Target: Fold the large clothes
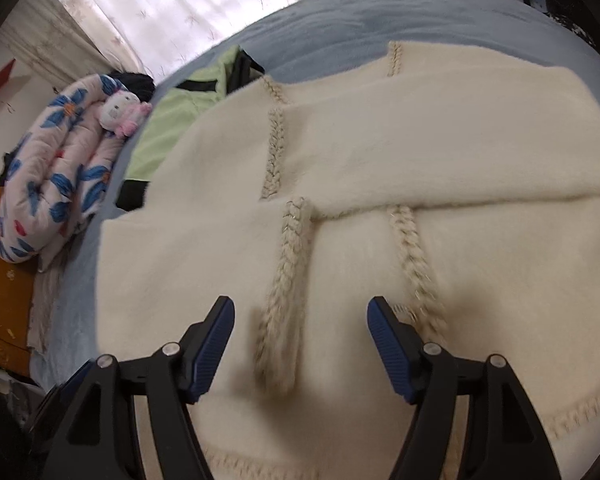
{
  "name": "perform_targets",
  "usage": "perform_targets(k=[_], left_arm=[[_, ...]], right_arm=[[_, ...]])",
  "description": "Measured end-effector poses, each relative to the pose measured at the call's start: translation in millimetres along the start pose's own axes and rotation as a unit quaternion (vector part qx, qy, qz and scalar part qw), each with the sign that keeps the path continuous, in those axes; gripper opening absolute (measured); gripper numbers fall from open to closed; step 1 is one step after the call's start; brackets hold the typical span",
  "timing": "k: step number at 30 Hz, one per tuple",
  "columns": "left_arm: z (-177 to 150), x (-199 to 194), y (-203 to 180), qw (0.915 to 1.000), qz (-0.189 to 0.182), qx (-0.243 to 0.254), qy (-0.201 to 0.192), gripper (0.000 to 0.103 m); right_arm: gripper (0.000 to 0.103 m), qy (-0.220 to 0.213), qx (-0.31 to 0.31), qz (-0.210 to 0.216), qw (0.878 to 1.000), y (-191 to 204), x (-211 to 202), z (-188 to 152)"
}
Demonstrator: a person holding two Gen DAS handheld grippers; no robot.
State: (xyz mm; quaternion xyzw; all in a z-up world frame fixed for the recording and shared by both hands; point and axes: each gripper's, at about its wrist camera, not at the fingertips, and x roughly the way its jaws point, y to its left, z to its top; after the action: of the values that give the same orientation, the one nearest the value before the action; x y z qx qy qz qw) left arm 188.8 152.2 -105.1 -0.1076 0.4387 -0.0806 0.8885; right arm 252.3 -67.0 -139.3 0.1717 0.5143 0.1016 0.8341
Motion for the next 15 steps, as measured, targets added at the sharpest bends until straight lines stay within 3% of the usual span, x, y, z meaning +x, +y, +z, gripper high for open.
perform_targets(k=[3,4,5,6,10,15], left_arm=[[0,-3,11,0.9999,0.007,-0.014,-0.004,0.067],[-1,-4,14,0.9998,0.010,-0.017,-0.005,0.067],[-1,-5,15,0.9997,0.012,-0.019,-0.006,0.067],[-2,-6,18,0.9996,0.015,-0.021,-0.007,0.067],[-5,-11,28,0.9990,0.032,-0.030,-0.013,0.067],[-5,-11,36,0.9982,0.037,-0.046,-0.013,0.067]], right_arm=[[0.068,0.008,-0.029,-0.025,0.999,14,22,6],[0.062,0.012,-0.052,-0.036,0.998,24,30,7],[0.036,0.017,-0.067,-0.038,0.997,31,34,7],[0.016,0.027,-0.087,-0.041,0.995,41,37,5],[0.015,-0.027,-0.178,-0.026,0.983,86,-7,4],[0.015,-0.134,-0.195,-0.025,0.971,86,-87,29]])
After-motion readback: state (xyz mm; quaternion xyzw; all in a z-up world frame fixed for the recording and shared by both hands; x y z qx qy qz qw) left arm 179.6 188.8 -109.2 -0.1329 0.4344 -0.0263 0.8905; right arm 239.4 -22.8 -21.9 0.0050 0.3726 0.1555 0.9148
